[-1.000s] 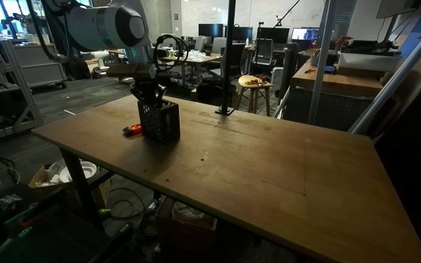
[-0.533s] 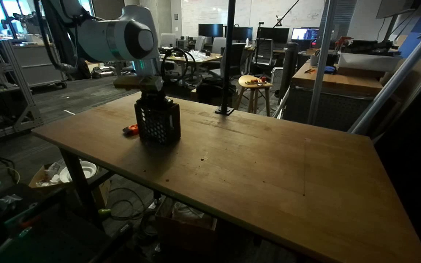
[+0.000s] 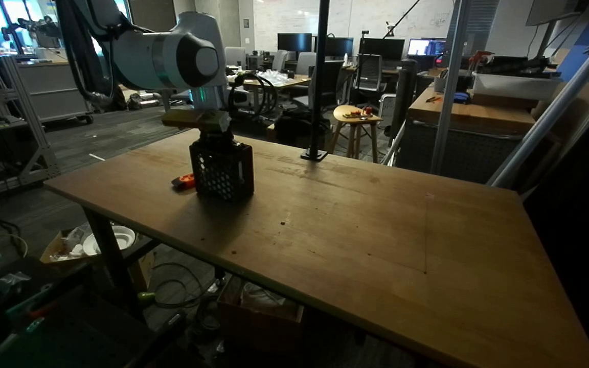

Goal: Put the white towel in the black box

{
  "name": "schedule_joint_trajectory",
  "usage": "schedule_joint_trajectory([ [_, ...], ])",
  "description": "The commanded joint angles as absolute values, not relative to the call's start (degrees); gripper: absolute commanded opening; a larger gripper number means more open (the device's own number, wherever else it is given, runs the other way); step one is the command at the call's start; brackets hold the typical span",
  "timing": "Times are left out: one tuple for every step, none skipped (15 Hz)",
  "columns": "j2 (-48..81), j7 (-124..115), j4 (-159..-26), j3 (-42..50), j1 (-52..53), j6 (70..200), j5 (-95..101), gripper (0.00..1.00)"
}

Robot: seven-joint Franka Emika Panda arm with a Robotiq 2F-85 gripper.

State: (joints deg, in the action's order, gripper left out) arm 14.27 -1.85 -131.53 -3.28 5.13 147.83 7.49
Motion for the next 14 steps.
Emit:
schedule_joint_trajectory([
  [16.75, -1.27, -132.48, -3.49, 5.15, 148.43, 6.54, 0.32],
  [15.49, -2.44, -132.55, -3.11, 5.74, 147.29, 7.88, 0.35],
  [14.42, -3.25, -132.55, -2.85, 6.17, 146.36, 8.85, 0.40],
  [13.17, -4.36, -132.44, -2.47, 6.72, 145.15, 10.30, 0.48],
  [12.31, -5.14, -132.40, -2.28, 7.07, 144.11, 11.37, 0.54],
  [10.91, -6.26, -132.35, -2.11, 7.46, 142.70, 12.65, 0.62],
  [10.11, -7.10, -132.36, -2.13, 7.67, 141.58, 13.63, 0.68],
  [8.98, -8.16, -132.38, -2.17, 7.89, 140.28, 14.68, 0.74],
  [8.08, -8.86, -132.39, -2.38, 8.02, 138.89, 15.44, 0.78],
  [7.14, -9.64, -132.50, -2.56, 8.11, 137.60, 16.11, 0.79],
  [6.49, -10.24, -132.48, -2.76, 8.18, 136.53, 16.57, 0.79],
  [5.85, -10.65, -132.39, -3.00, 8.22, 135.54, 16.88, 0.71],
  [5.30, -11.04, -132.42, -3.20, 8.21, 134.57, 17.22, 0.66],
  [4.93, -11.20, -132.25, -3.46, 8.14, 133.82, 17.25, 0.46],
])
